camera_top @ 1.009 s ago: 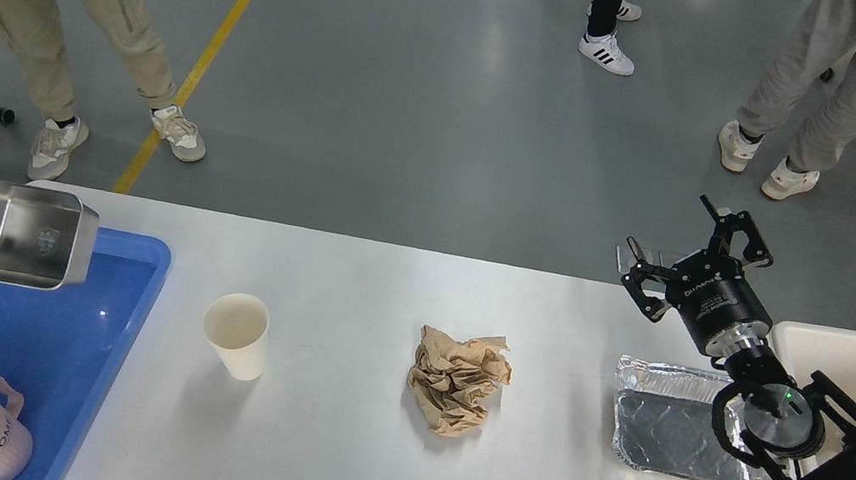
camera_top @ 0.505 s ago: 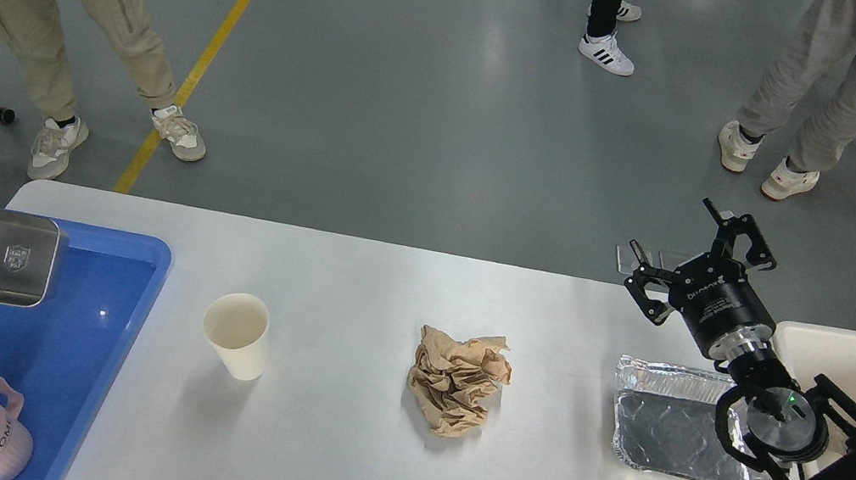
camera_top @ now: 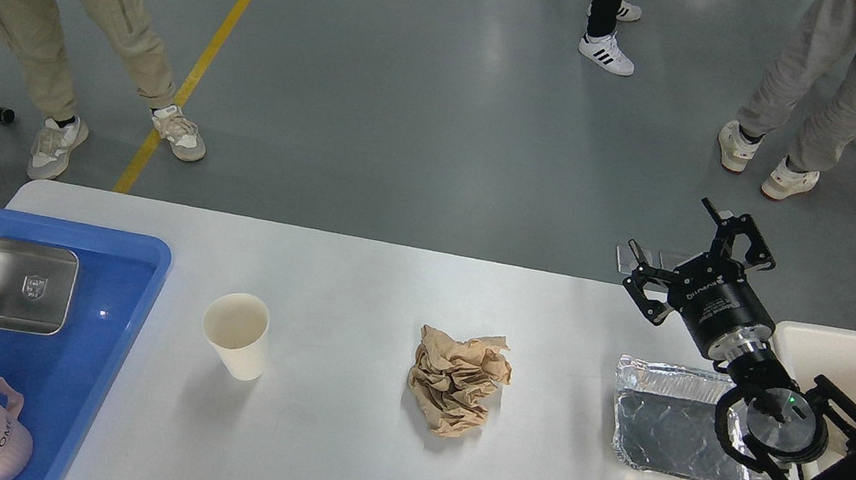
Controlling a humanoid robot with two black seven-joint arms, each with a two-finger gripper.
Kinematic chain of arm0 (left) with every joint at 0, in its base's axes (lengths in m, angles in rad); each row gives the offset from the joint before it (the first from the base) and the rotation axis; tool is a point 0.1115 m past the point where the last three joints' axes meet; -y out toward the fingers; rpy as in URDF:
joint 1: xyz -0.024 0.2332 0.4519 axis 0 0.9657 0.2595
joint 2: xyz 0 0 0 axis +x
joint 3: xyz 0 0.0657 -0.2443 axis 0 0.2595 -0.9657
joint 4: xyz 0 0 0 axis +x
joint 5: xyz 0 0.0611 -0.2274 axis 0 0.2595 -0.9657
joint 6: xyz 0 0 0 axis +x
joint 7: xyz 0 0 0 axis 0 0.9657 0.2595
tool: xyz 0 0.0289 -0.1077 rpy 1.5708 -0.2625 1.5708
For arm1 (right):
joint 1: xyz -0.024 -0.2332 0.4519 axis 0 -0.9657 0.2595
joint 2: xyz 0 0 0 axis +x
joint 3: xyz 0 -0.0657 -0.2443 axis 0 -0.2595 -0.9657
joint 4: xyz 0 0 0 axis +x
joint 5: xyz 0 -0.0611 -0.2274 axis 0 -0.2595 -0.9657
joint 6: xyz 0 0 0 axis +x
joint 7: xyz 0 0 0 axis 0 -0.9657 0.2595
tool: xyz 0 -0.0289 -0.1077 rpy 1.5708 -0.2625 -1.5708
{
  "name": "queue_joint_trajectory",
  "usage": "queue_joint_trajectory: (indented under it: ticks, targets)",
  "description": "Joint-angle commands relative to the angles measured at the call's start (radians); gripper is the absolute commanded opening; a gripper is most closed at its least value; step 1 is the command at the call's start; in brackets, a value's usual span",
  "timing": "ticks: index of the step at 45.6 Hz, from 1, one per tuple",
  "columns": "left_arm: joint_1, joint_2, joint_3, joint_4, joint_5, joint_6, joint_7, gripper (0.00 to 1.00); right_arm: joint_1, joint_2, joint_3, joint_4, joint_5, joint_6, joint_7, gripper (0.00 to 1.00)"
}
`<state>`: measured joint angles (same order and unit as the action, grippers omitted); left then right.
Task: Tidy desktop
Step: 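Lower the metal tray into the blue tub and release it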
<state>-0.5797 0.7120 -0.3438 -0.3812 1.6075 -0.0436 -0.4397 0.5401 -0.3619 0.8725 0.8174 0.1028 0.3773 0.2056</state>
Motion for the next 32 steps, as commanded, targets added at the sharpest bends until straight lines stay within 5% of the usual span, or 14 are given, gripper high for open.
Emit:
queue_joint_trajectory:
  ticks: [1, 13, 20, 28, 32]
  targets:
    - [0.001, -0.017, 0.016, 0.001, -0.008, 0.013, 0.001, 0.03, -0.002, 0.000, 0.000, -0.001, 0.000, 0.000, 0.000, 1.00]
    - [0.001, -0.026, 0.016, -0.001, -0.008, 0.019, -0.004, 0.08, -0.002, 0.003, -0.001, -0.001, 0.000, -0.001, 0.000, 1.00]
    - [0.001, -0.034, 0.016, -0.001, -0.035, 0.019, -0.002, 0.20, -0.002, 0.001, -0.001, -0.001, 0.000, 0.000, 0.000, 1.00]
    - [-0.002, -0.032, 0.011, 0.001, -0.052, 0.019, 0.013, 0.52, -0.003, 0.001, -0.001, -0.001, 0.000, 0.000, 0.000, 1.00]
    - [-0.009, -0.025, 0.014, -0.001, -0.113, 0.019, 0.016, 0.79, -0.008, 0.001, -0.003, -0.001, 0.000, 0.000, 0.000, 1.00]
